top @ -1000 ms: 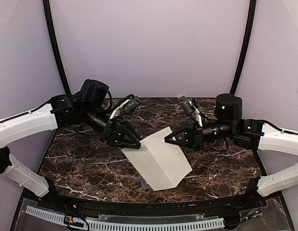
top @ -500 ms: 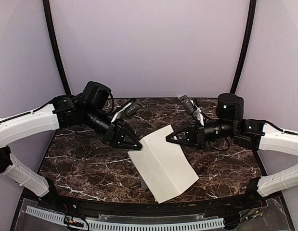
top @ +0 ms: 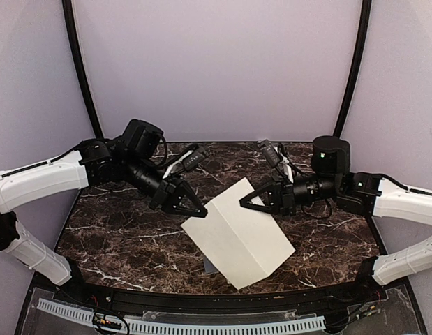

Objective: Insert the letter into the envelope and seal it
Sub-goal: Pick up the letter from the center of the board, then fold the letter.

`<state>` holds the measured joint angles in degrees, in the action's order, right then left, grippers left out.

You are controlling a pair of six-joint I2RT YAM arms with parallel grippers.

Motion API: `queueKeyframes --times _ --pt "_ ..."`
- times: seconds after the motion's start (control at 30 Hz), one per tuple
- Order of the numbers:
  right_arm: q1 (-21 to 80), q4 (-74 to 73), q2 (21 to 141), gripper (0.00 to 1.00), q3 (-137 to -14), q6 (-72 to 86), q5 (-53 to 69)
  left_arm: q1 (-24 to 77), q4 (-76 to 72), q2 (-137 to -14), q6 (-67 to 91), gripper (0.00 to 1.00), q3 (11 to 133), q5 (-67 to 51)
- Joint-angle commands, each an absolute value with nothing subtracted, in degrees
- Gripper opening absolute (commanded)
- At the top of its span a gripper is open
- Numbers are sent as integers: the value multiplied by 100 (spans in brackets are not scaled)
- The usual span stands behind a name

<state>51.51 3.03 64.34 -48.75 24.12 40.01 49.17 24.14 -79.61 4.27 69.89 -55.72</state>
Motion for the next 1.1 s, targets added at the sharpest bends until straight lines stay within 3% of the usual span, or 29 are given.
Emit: queueKeyframes --times 0.0,0.03,0.07,0.13,0.3,0.4,0.87,0.97,1.07 --pt "5043 227 6457 38 -4965 2329 3863 4946 2452 -8033 307 0 6948 -5619" --pt "5018 145 6429 56 -5006 2288 3803 4943 2446 -8046 285 0 6963 -5582" --pt "5000 62 6402 67 -5040 2259 3719 4941 2431 -8078 221 0 6997 -5507" --pt "4948 -214 6315 81 -5139 2187 3508 4919 2395 -8145 126 0 7060 -5428" --pt "4913 -1261 6104 98 -5565 1958 2206 4710 2124 -8411 -102 0 7187 -5529" --pt "4921 -1715 5978 99 -5671 1832 1447 4557 1807 -8620 -285 0 7198 -5510" --pt "5452 -1754 6582 94 -5896 1589 1991 4289 798 -8534 -33 0 6494 -5928" --pt "5582 -1785 6831 87 -6023 1503 1948 4289 756 -8573 -27 0 6534 -6066" --pt "5672 -1668 7003 71 -6011 1437 2129 4289 719 -8589 133 0 6502 -6123"
